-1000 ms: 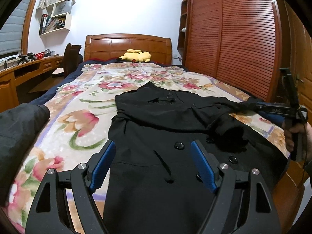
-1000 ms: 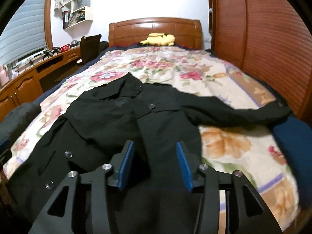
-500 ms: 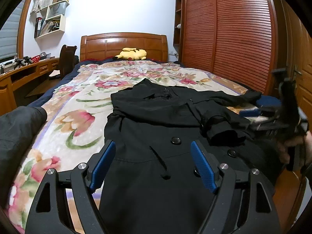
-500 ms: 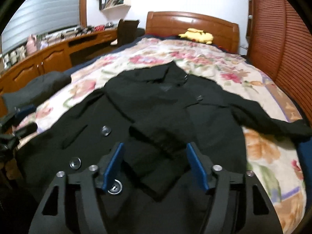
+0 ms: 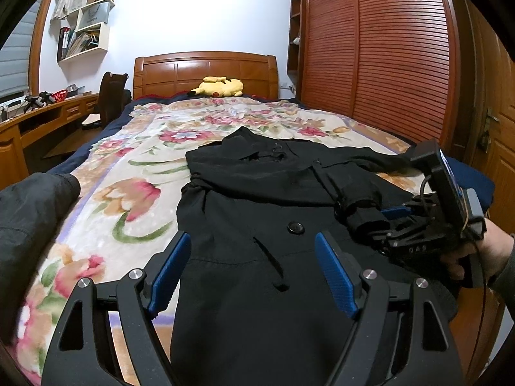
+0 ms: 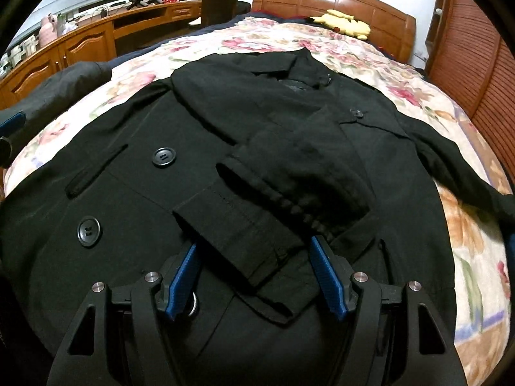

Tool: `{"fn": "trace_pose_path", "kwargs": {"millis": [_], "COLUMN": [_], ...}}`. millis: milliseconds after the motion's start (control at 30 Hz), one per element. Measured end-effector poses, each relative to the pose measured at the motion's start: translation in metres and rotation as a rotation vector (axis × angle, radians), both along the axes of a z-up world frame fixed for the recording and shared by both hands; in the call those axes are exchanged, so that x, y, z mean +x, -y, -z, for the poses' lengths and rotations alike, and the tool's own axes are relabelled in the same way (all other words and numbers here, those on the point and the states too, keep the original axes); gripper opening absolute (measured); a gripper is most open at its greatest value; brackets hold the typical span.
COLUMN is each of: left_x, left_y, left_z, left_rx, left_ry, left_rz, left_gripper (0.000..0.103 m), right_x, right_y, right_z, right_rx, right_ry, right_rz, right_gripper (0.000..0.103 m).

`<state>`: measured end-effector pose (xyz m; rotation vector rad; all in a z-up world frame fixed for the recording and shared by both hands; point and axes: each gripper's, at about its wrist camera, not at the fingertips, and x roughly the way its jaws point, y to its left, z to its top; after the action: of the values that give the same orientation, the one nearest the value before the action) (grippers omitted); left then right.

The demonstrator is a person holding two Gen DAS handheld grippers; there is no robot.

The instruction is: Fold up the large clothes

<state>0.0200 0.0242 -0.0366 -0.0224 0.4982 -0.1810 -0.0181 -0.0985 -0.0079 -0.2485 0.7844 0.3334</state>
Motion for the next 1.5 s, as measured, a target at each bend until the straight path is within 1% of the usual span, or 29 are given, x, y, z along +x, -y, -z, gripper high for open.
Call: {"fn": "trace_pose_path", "kwargs": {"millis": [33, 67, 100, 133, 200, 233, 300, 400, 467, 500, 567, 600, 633, 700, 733, 800, 867, 900, 967, 1067, 1167, 1300, 1467, 1500], "left_x": [0.000, 0.000, 0.001, 0.001, 0.002, 0.002, 0.002, 0.003, 0.004, 0.005, 0.006, 0.007, 0.007, 0.007, 0.006, 0.007, 0.008, 0.009, 0.011, 0.013, 0.015, 0.017, 0.020, 0.020], "left_y": [0.000, 0.001, 0.001, 0.003, 0.005, 0.006, 0.009, 0.013, 0.017, 0.018, 0.021, 0.023, 0.024, 0.025, 0.026, 0.026, 0.027, 0.027, 0.030, 0.037, 0.041, 0.047, 0.052, 0.053], "left_z": [0.000, 0.000, 0.000, 0.000, 0.000, -0.001, -0.001, -0.001, 0.000, -0.001, 0.000, 0.000, -0.001, -0.002, -0.002, -0.002, -0.003, -0.003, -0.003, -0.003, -0.003, -0.007, -0.010, -0.011], "left_rx": [0.001, 0.002, 0.003, 0.005, 0.005, 0.004, 0.001, 0.001, 0.004, 0.005, 0.006, 0.007, 0.008, 0.005, 0.001, -0.007, -0.015, -0.021, -0.025, -0.018, -0.040, -0.052, -0.063, -0.063], "left_ry": [-0.002, -0.004, -0.004, -0.004, -0.001, 0.001, 0.005, 0.006, 0.005, 0.004, 0.005, 0.006, 0.010, 0.021, 0.025, 0.028, 0.027, 0.026, 0.023, 0.019, 0.014, 0.019, 0.013, 0.015], "left_rz": [0.003, 0.006, 0.008, 0.011, 0.015, 0.018, 0.022, 0.032, 0.036, 0.038, 0.043, 0.042, 0.039, 0.034, 0.034, 0.035, 0.033, 0.032, 0.036, 0.041, 0.058, 0.070, 0.076, 0.074], "left_gripper": [0.080, 0.080, 0.080, 0.080, 0.080, 0.080, 0.080, 0.080, 0.080, 0.080, 0.080, 0.080, 0.080, 0.080, 0.080, 0.080, 0.080, 0.080, 0.080, 0.080, 0.080, 0.080, 0.086, 0.091], "right_x": [0.002, 0.004, 0.013, 0.017, 0.017, 0.017, 0.012, 0.004, 0.000, -0.001, 0.001, 0.001, 0.001, -0.001, -0.001, -0.003, -0.001, -0.002, -0.007, -0.017, -0.021, -0.023, -0.015, -0.013], "right_y": [0.005, 0.008, 0.018, 0.023, 0.034, 0.041, 0.055, 0.081, 0.103, 0.112, 0.134, 0.140, 0.147, 0.155, 0.157, 0.161, 0.159, 0.160, 0.155, 0.156, 0.158, 0.160, 0.163, 0.163], "right_z": [-0.001, -0.002, -0.005, -0.008, -0.014, -0.018, -0.028, -0.041, -0.048, -0.048, -0.046, -0.045, -0.044, -0.043, -0.042, -0.042, -0.046, -0.046, -0.056, -0.062, -0.060, -0.053, -0.036, -0.031], "right_rx": [0.020, 0.044, 0.054, 0.061, 0.071, 0.077, 0.108, 0.173, 0.222, 0.252, 0.337, 0.362, 0.364, 0.343, 0.337, 0.325, 0.292, 0.270, 0.245, 0.228, 0.214, 0.202, 0.181, 0.180], "right_ry": [-0.015, -0.032, -0.036, -0.034, -0.016, 0.003, 0.047, 0.100, 0.123, 0.121, 0.088, 0.074, 0.074, 0.081, 0.079, 0.084, 0.104, 0.116, 0.132, 0.146, 0.155, 0.147, 0.088, 0.077], "right_rz": [-0.008, -0.015, -0.016, -0.017, -0.004, 0.008, 0.041, 0.108, 0.180, 0.210, 0.249, 0.261, 0.286, 0.314, 0.324, 0.341, 0.354, 0.362, 0.371, 0.373, 0.374, 0.369, 0.366, 0.367], "right_gripper": [0.059, 0.053, 0.039, 0.027, 0.018, 0.016, 0.014, 0.014, 0.014, 0.014, 0.014, 0.014, 0.014, 0.014, 0.018, 0.019, 0.020, 0.022, 0.025, 0.027, 0.028, 0.033, 0.033, 0.033]}}
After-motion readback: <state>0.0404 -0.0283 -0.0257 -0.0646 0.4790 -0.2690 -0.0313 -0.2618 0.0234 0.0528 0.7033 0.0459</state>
